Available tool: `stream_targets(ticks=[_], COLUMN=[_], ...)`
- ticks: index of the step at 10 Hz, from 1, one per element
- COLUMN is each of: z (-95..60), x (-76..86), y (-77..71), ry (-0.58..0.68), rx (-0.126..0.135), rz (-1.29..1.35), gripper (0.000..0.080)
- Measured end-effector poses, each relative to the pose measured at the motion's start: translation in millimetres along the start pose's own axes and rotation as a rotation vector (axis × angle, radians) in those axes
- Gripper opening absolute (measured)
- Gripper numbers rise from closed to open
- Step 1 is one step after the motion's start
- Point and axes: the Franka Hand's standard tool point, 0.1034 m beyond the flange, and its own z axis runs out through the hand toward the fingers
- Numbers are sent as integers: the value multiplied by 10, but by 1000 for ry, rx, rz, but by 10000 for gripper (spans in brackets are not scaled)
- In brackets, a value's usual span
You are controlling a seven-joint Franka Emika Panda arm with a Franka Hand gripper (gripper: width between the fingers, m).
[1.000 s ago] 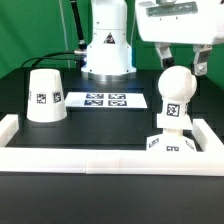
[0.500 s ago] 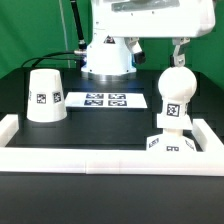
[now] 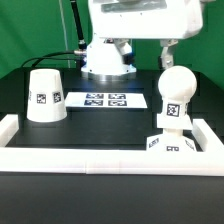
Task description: Assemble lamp
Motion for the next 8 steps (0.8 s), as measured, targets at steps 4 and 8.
stream_targets(ticks=[4,8], z=[-123,-131], x=[346,511], y=[670,885], ry=[8,15], rx=[-8,-21], rz=[-83,-71], gripper=[698,698])
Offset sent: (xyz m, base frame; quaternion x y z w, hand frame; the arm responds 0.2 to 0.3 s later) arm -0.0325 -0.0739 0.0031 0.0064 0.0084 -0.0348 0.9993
